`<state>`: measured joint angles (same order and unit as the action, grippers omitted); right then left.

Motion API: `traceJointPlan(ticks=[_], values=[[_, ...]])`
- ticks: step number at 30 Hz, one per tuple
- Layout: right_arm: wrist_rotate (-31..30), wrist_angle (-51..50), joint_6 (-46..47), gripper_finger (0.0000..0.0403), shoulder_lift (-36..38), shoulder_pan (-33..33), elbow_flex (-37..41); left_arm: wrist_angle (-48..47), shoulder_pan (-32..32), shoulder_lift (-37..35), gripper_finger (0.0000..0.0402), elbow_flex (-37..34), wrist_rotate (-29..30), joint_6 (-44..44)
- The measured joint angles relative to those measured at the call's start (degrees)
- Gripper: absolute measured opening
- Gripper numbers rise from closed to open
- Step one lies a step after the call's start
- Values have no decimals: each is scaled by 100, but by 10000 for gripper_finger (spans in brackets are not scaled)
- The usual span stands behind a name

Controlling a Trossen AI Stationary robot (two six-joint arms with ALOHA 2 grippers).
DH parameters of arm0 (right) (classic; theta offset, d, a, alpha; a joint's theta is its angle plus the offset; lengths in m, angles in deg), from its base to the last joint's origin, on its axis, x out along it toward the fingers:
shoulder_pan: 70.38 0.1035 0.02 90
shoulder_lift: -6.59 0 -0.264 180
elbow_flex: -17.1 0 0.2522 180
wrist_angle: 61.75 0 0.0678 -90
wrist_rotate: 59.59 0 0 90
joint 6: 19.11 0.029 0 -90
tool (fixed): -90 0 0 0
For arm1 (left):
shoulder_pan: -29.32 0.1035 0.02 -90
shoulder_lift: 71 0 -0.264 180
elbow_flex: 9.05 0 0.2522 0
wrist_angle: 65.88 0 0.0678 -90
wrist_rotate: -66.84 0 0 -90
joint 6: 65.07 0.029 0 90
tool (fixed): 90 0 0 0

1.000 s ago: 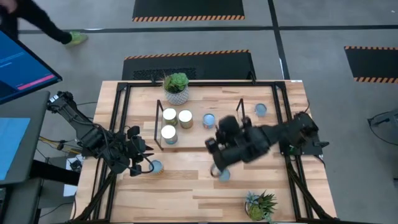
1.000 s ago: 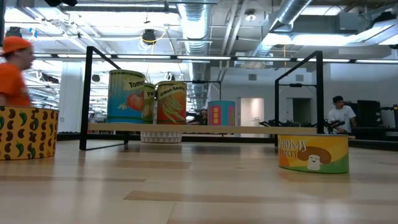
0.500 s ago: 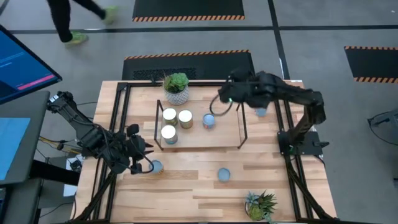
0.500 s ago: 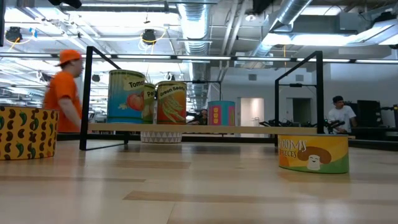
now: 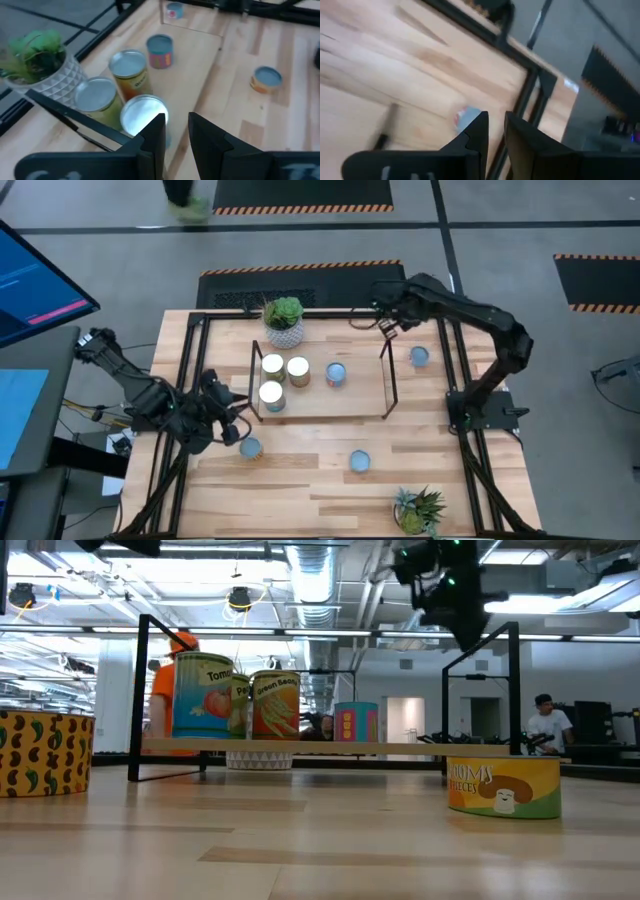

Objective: Pick and place cans onto a shelf
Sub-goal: Put the canned salmon on the shelf

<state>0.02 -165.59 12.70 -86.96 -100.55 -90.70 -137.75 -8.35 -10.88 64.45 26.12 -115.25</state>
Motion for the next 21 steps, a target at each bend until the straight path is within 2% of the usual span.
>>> traceJointPlan(ticks=[3, 8, 11, 16, 21], values=[[406, 127, 151, 87, 284, -523, 327, -2, 222, -2, 73, 0, -76, -34], [2062, 854, -97, 87, 843, -1330, 1247, -20, 533, -2, 73, 0, -145, 15], [2632, 1460, -168, 87, 1106, -1545, 2001, -36, 689, -2, 73, 0, -146, 129], [2757, 2005, 349, 87, 1330, -1600, 2870, -48, 912, -2, 73, 0, -147, 145], [2620, 2316, 808, 87, 1330, -1442, 3430, -50, 1010, -2, 73, 0, -151, 148]])
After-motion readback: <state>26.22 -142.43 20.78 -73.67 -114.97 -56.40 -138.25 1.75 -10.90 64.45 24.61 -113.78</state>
